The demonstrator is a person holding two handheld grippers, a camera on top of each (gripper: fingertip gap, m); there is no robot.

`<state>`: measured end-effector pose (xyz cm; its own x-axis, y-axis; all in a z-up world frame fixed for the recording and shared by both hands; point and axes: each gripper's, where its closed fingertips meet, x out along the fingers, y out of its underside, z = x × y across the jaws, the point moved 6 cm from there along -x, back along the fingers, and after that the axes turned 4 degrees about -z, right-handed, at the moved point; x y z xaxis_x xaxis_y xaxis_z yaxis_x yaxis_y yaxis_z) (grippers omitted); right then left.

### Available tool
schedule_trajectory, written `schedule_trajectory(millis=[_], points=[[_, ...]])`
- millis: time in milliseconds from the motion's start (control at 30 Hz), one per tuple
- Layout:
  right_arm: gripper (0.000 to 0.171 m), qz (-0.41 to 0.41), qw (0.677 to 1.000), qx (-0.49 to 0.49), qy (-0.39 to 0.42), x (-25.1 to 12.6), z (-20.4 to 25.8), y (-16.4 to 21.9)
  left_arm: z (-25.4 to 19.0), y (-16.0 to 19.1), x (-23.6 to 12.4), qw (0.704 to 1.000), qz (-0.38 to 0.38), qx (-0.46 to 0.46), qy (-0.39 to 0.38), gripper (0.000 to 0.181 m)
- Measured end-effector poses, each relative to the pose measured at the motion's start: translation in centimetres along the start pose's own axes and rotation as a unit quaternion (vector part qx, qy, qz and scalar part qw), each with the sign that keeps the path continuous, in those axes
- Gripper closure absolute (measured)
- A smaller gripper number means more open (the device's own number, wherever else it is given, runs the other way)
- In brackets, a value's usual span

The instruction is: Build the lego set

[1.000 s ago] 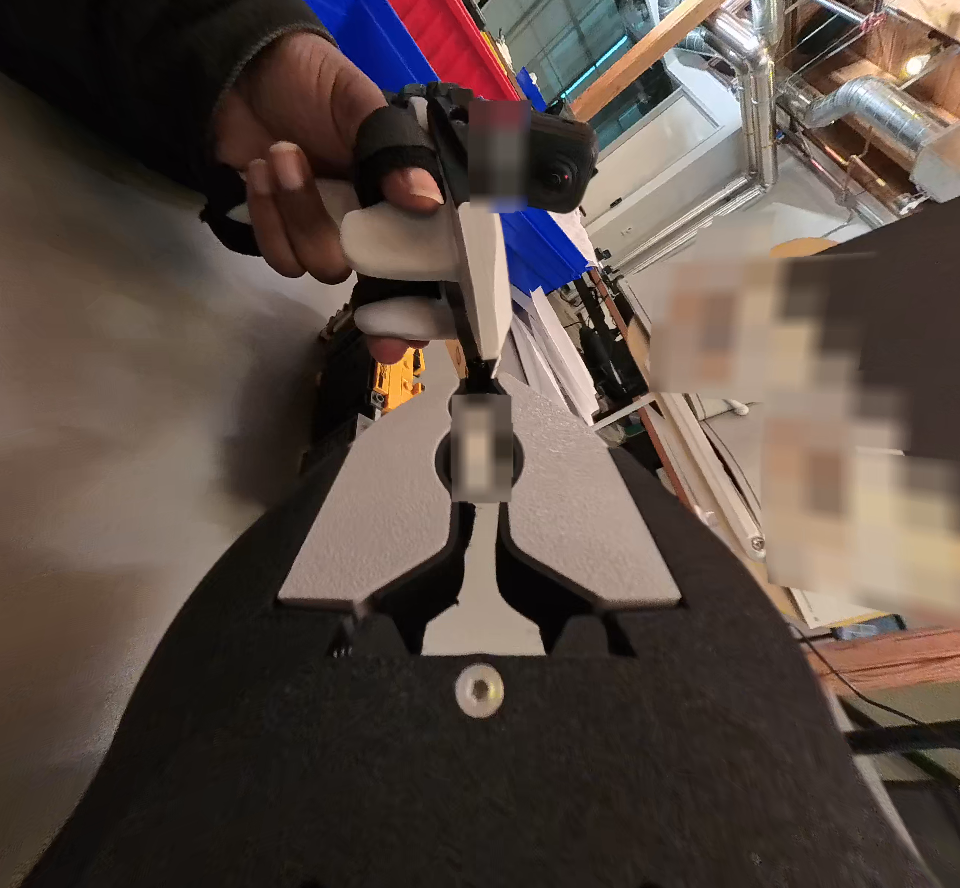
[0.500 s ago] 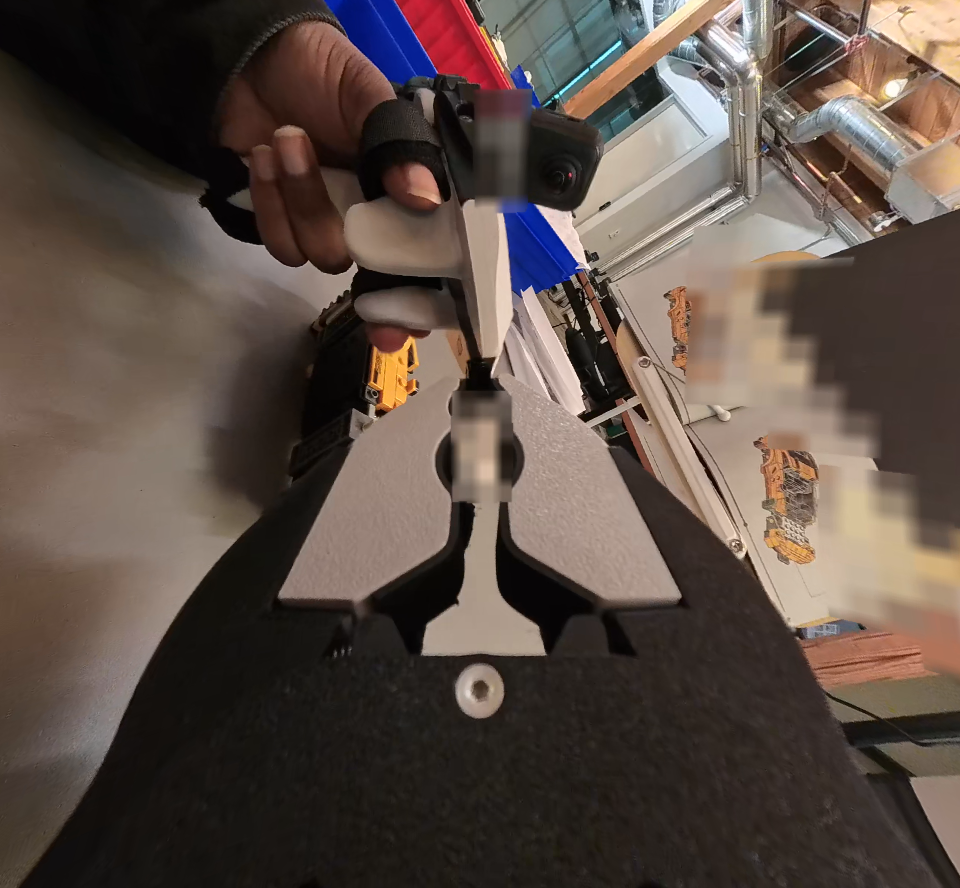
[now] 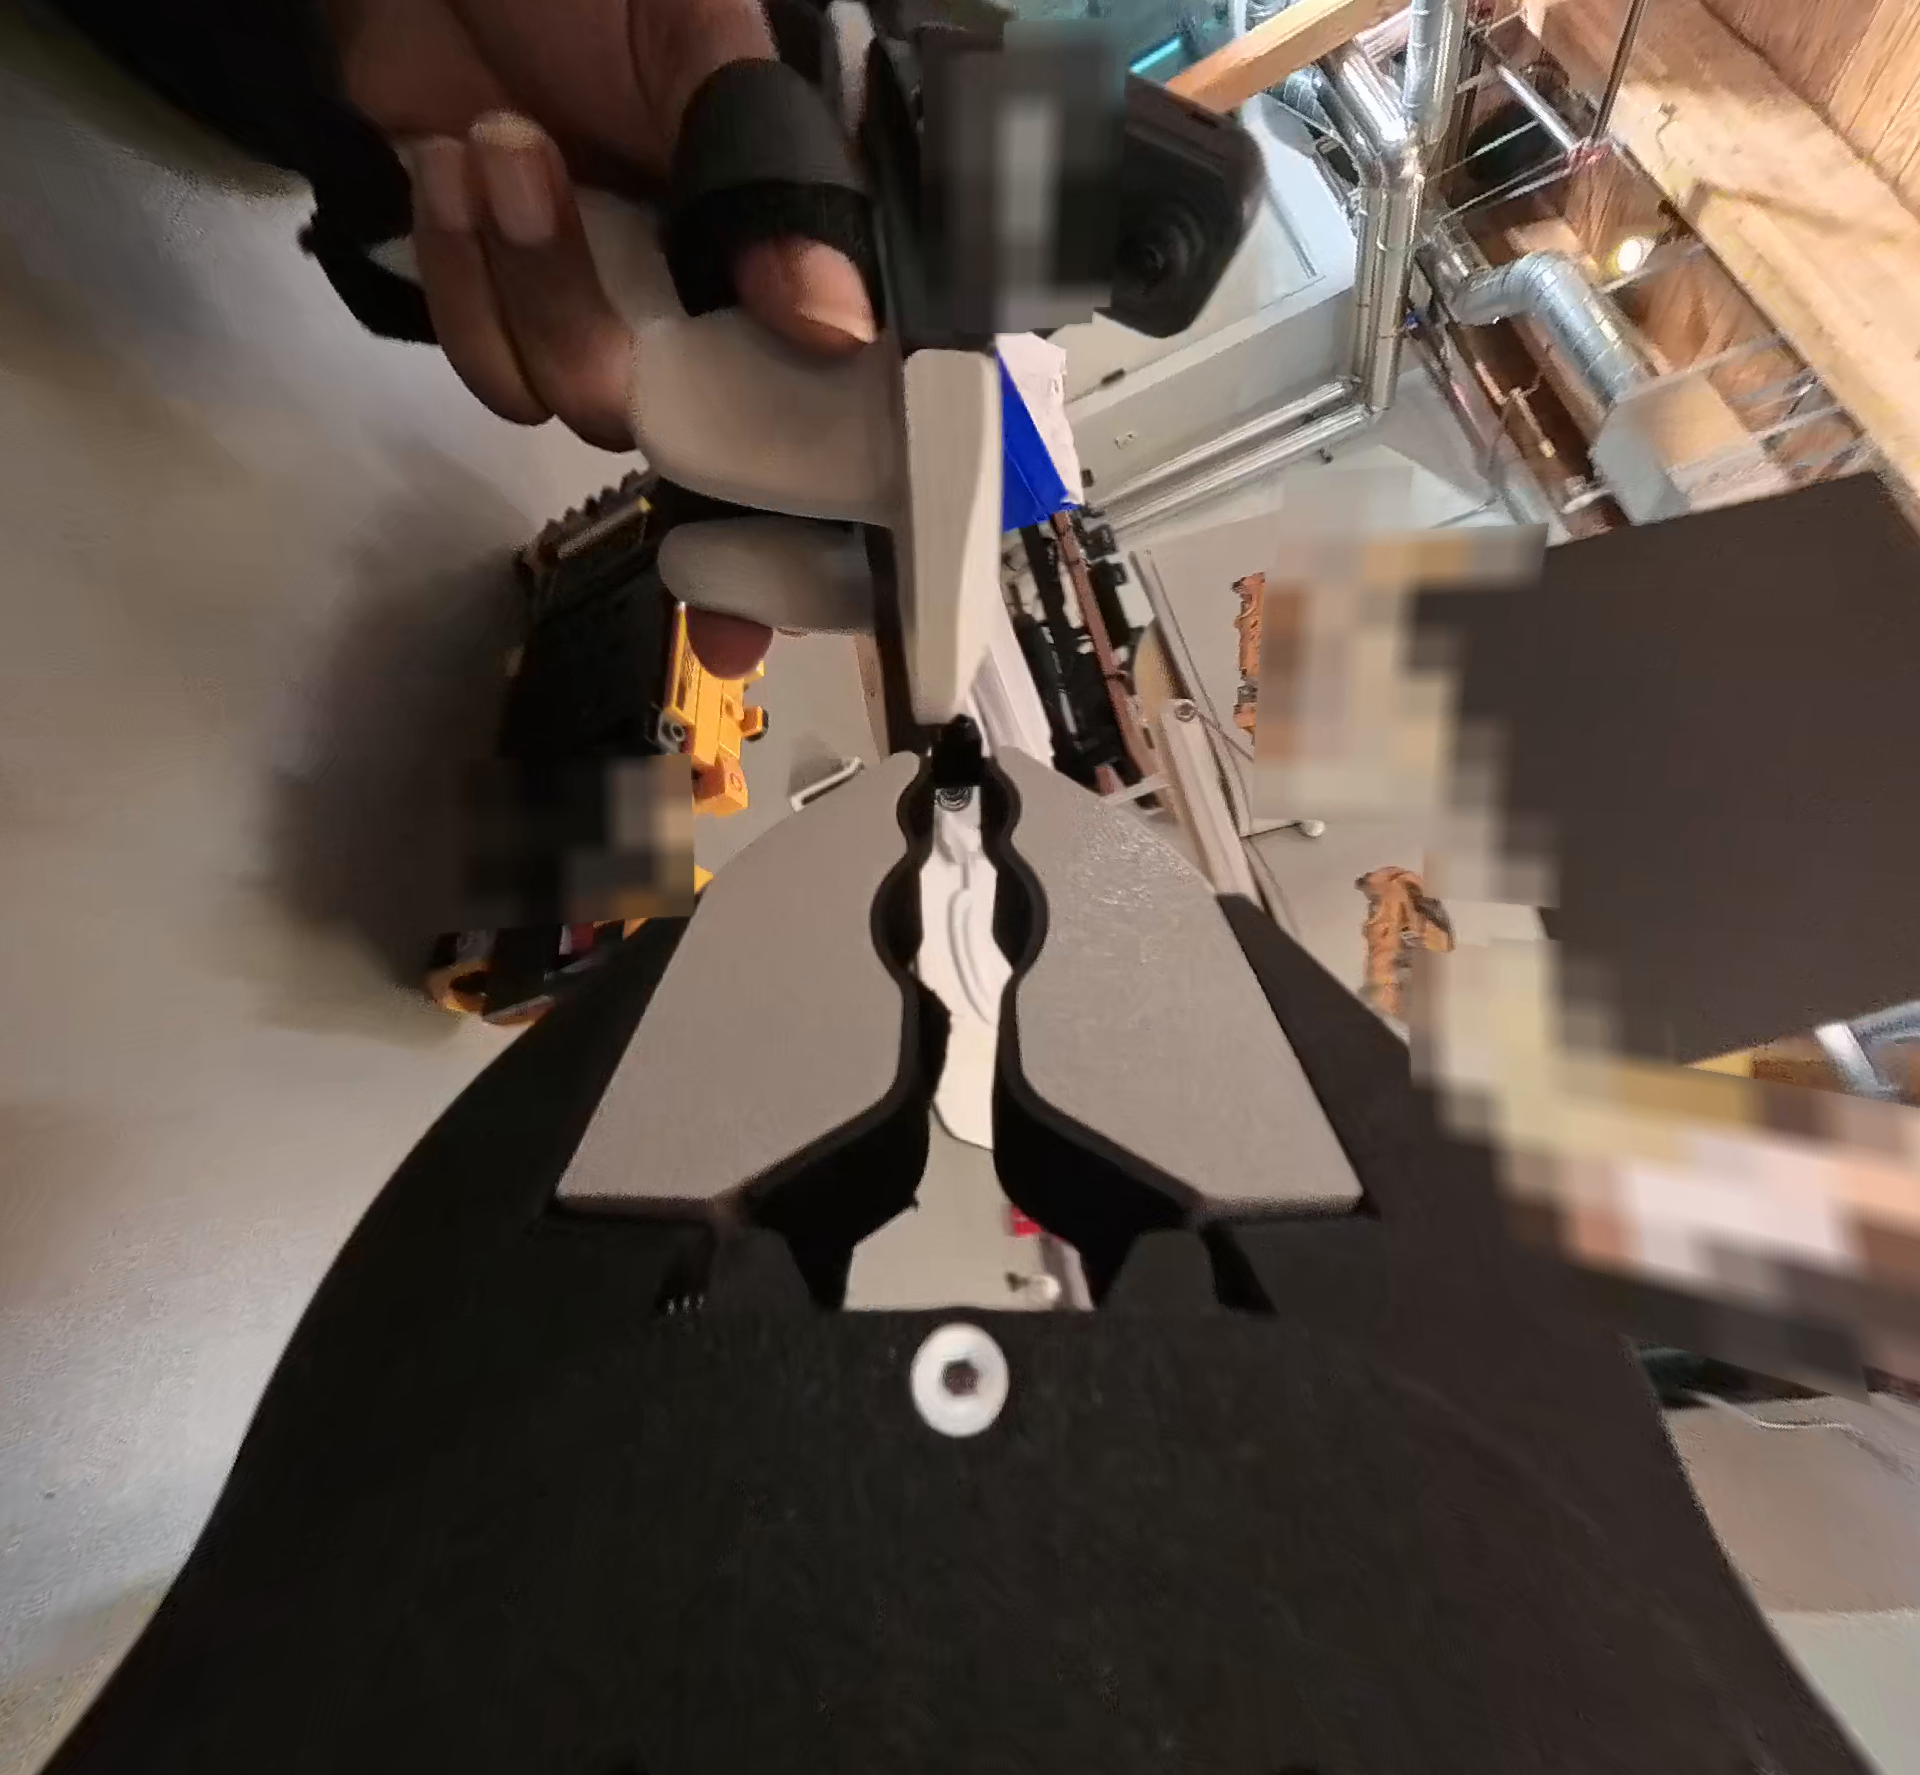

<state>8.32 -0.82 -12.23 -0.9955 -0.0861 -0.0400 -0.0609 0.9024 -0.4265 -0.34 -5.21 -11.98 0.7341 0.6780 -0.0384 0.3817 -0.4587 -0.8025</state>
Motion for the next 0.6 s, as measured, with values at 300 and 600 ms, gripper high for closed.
schedule_trajectory(millis=[300, 600], points=[[0.156, -0.015, 1.0, 0.018, 0.012, 0.0, -0.1, -0.5, -0.7, -0.3, -0.4, 0.98, 0.022, 0.193, -0.053, 0.172], [0.152, -0.142, 0.907, 0.371, -0.139, -1.1, -1.8, 0.4, -2.6, 0.4, -0.9, 0.909, 0.049, 0.412, -0.034, 0.173]])
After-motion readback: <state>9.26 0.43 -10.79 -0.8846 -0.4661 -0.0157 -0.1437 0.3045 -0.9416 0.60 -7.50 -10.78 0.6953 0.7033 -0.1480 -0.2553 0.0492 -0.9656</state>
